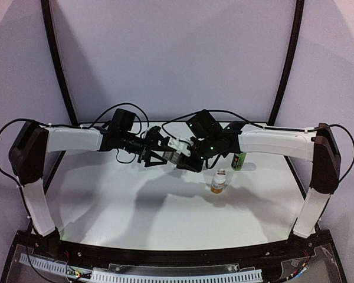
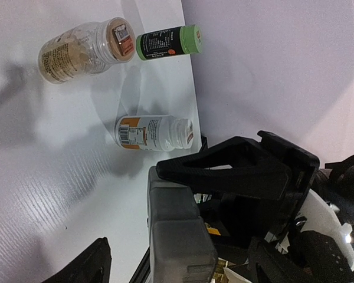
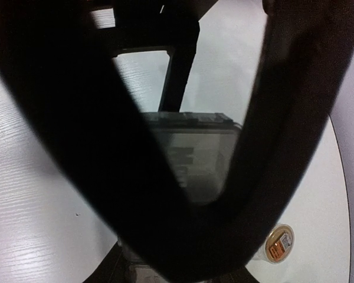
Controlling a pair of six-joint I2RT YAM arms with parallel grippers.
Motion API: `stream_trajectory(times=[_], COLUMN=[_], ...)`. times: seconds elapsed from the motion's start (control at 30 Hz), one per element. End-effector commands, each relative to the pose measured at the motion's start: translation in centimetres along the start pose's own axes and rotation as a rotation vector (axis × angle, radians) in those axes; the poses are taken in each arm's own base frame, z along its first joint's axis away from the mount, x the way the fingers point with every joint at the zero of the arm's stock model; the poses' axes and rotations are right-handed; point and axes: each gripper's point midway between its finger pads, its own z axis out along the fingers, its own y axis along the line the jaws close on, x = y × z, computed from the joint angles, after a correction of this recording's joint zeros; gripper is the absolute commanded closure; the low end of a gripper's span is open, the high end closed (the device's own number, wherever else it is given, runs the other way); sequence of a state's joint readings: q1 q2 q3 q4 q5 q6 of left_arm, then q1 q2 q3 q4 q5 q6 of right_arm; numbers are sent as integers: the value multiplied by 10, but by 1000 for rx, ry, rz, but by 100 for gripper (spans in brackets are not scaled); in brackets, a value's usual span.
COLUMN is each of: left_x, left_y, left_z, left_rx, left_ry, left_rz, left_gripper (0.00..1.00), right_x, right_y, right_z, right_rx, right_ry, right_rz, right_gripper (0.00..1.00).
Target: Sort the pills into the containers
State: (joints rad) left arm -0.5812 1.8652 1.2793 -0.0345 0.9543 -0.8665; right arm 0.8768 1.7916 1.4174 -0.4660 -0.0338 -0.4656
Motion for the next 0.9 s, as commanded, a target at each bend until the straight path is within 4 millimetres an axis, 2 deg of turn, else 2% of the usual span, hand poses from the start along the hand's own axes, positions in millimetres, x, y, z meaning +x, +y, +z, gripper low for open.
stream_trajectory(times=[0.0, 0.13, 0.3, 0.47, 0.5, 0.6, 0.7, 0.87], left_x=[7, 7, 7, 6, 7, 7, 10, 9], left_y=[-8, -8, -6, -3, -1, 4, 17, 14], left_z=[0, 1, 2, 2, 2, 0, -2, -1], left_rx=[17, 16, 11, -5, -15, -58, -153, -173], left_ry=[17, 18, 23, 19, 22, 22, 28, 25], left_rz=[11, 18, 22, 30, 35, 67, 95, 135], left_gripper=[24, 33, 52, 74, 81, 96, 99, 99], right_x=[-21, -24, -25, -23, -22, -20, -20, -18], right_y=[-10, -9, -8, -3, -1, 5, 9, 10], right_z=[-7, -7, -7, -6, -6, -7, -8, -9], right_rx=[15, 4, -5, -33, -41, -81, -115, -143], right_ry=[-68, -77, -75, -64, -61, -54, -49, -38], right_rz=[9, 10, 7, 15, 19, 33, 57, 83], right_gripper=[70, 70, 70, 69, 69, 68, 68, 68])
